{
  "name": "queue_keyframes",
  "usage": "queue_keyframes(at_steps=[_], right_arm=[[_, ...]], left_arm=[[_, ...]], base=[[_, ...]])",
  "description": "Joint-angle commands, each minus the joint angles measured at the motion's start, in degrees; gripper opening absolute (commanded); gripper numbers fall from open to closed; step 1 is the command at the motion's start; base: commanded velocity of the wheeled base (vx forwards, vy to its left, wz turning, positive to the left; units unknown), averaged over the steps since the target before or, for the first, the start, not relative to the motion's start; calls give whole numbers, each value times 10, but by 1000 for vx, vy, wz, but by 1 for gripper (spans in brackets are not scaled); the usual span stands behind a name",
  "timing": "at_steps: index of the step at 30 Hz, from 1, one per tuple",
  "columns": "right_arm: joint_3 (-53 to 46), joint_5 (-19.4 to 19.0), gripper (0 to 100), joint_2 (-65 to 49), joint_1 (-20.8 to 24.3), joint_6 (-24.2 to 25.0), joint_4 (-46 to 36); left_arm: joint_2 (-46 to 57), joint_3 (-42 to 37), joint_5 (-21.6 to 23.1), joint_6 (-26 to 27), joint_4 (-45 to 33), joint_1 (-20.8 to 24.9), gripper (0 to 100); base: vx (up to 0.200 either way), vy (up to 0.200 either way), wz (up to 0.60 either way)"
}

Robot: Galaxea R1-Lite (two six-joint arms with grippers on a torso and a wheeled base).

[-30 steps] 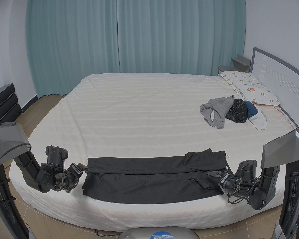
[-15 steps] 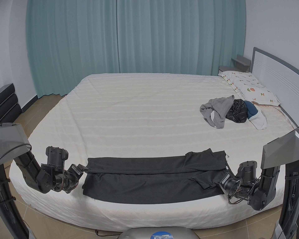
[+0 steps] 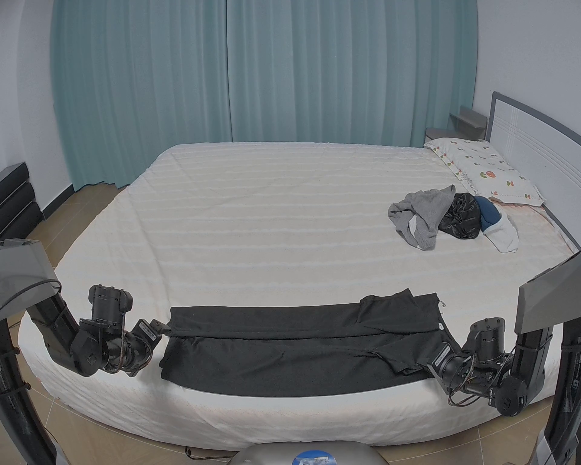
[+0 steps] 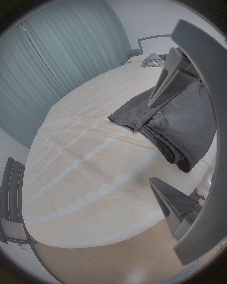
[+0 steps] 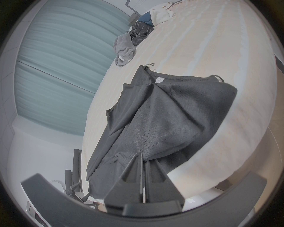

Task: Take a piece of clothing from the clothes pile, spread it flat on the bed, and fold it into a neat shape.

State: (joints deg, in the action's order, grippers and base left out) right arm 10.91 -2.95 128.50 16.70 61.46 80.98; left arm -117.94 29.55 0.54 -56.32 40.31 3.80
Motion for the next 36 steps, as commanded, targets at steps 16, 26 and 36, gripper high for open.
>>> queue_keyframes(at_steps=[16,26,36], right_arm=[[-25,25,100,-81,-10,-54,-7],[7,9,100,-92,-74,-50,-1],[5,-29,100,-85,-89,-34,-1]], left_arm=[[7,-3,-3,10,1,0,100],[18,-12,0,10,17,5,100],[2,-47,14,52,36,28,100]], base=[[0,0,0],[0,0,0],[0,0,0]])
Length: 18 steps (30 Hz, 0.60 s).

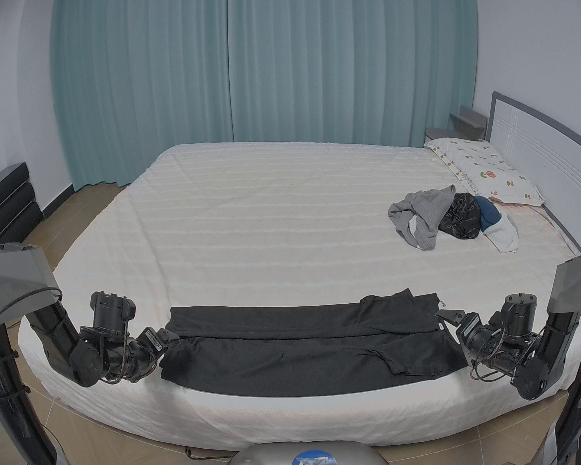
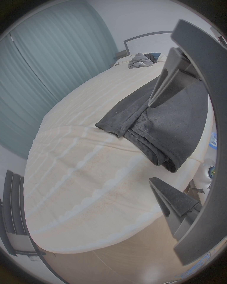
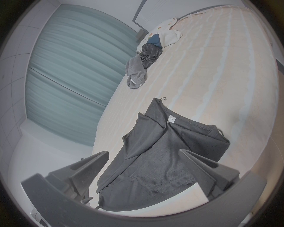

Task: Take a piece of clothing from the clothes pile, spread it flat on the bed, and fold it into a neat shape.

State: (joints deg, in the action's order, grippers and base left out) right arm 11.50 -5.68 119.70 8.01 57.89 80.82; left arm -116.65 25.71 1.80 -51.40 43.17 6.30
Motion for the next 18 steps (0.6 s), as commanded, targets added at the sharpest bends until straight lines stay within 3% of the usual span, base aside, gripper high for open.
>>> queue_keyframes(at_steps=[1,2,3,9,12,18], right_arm=[[-1,-3,100,3,-2,2,0],[-1,-3,100,3,-2,2,0],[-2,-3,100,3,-2,2,0],[-2,-3,100,4,-3,2,0],[0,-3,100,6,-8,2,0],[0,-5,100,5,-11,2,0]], left_arm=[[-18,-11,0,2,16,3,100],[-18,-11,0,2,16,3,100],[-35,-13,0,5,32,3,0],[-63,-39,-6,39,68,4,0],[-67,-82,-6,67,120,4,0],[-66,-91,-8,73,152,-6,0]], base=[[0,0,0],[0,0,0],[0,0,0],[0,0,0],[0,0,0],[0,0,0]])
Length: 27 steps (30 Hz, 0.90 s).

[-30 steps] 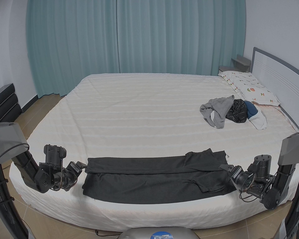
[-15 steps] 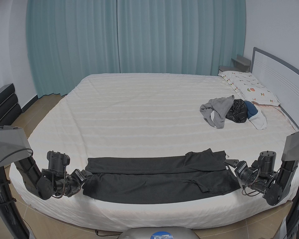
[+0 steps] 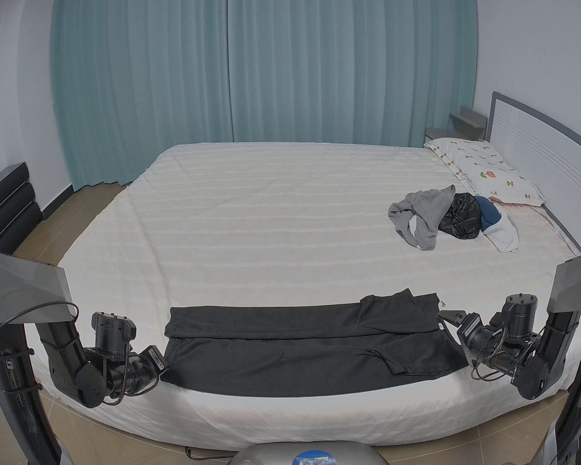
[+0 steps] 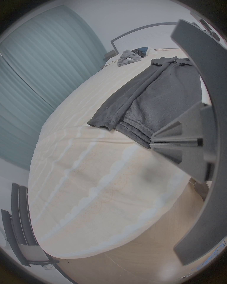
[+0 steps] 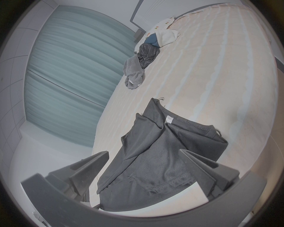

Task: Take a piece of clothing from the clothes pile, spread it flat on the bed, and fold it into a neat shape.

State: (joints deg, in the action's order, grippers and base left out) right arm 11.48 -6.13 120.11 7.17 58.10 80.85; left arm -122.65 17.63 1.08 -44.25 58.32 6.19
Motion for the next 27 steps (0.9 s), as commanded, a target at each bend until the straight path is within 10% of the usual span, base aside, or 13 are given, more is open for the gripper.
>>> queue_keyframes(at_steps=[1,14,15,27], right_arm=[[0,0,100,1,-3,0,0],[0,0,100,1,-2,0,0],[0,0,100,1,-3,0,0],[2,-34,100,1,-24,1,1]], left_arm=[[-1,-11,-1,3,-3,-7,0],[-2,-22,-4,25,-1,-7,0],[-2,-22,-3,24,-1,-7,100],[73,53,35,21,-29,-51,100]], base=[[0,0,0],[0,0,0],[0,0,0],[0,0,0]])
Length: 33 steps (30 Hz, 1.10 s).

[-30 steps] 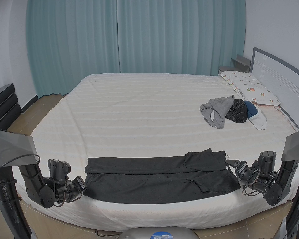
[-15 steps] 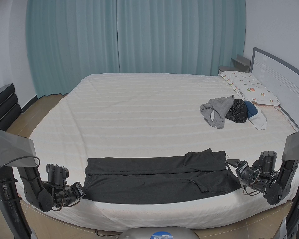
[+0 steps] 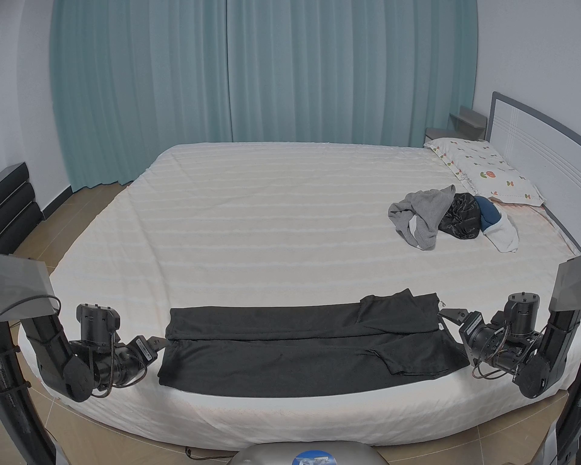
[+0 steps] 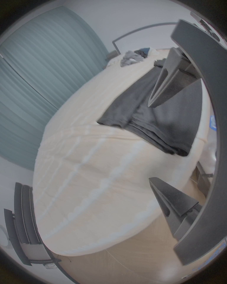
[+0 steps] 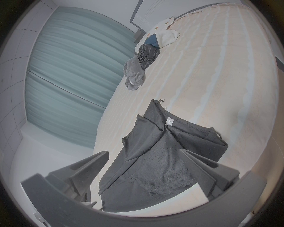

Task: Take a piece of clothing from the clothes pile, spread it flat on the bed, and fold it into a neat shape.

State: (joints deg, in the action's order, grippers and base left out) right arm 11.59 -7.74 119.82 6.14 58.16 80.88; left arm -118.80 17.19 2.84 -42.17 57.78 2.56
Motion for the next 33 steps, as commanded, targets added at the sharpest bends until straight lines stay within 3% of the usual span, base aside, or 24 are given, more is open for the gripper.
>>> queue_keyframes(at_steps=[1,5,8,12,15,21,33], right_arm=[[0,-24,100,5,-17,1,1],[-6,-47,100,7,-22,7,2],[-6,-54,100,9,-26,9,2],[-5,-55,100,14,-27,9,2],[-4,-55,100,16,-26,9,2],[-5,-55,100,15,-22,9,2],[-4,-55,100,12,-19,10,1]], left_arm=[[33,82,18,1,-43,-14,100],[28,162,24,9,-133,-11,100],[7,221,88,25,-202,-11,100],[-4,246,127,34,-210,-8,100],[-15,257,128,60,-209,2,100],[-57,261,123,182,-210,0,100],[-98,287,125,198,-210,2,100]], base=[[0,0,0],[0,0,0],[0,0,0],[0,0,0],[0,0,0],[0,0,0],[0,0,0]])
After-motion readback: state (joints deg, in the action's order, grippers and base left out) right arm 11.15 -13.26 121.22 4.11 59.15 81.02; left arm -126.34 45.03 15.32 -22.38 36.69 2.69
